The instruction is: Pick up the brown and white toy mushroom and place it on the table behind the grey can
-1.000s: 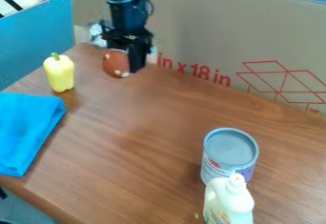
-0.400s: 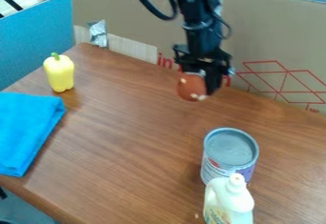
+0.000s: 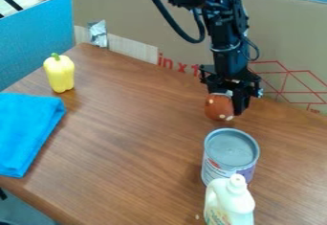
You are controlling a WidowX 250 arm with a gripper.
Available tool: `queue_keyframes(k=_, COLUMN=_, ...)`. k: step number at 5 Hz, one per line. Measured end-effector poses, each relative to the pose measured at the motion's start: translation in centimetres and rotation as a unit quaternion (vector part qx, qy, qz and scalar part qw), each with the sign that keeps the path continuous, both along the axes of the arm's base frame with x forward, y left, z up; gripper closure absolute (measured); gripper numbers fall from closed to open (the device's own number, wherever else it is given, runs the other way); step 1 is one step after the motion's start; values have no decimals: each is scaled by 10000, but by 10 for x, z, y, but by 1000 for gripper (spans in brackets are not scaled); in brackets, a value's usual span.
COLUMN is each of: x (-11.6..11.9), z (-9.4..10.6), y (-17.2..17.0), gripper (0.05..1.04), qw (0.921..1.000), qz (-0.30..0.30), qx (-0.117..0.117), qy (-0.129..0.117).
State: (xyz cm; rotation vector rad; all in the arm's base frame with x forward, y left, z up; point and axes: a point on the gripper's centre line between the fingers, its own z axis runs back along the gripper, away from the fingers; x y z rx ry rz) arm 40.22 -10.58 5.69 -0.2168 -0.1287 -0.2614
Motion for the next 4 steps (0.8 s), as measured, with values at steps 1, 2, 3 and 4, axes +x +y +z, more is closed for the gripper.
queue_keyframes(k=1, x=0, z=-7, y=-17, gripper=500, qw=9989, qz=-431, qx=-163, qy=77)
queue_keyframes(k=2, x=0, z=-9, y=-32, gripper=500, qw=9969, qz=-724, qx=-274, qy=106)
queue_keyframes(k=3, x=-1, z=-13, y=-38, gripper=500, qw=9962, qz=-756, qx=-343, qy=273)
queue_keyframes(k=4, x=-1, z=-18, y=-39, gripper=386, qw=9954, qz=-773, qx=-327, qy=453)
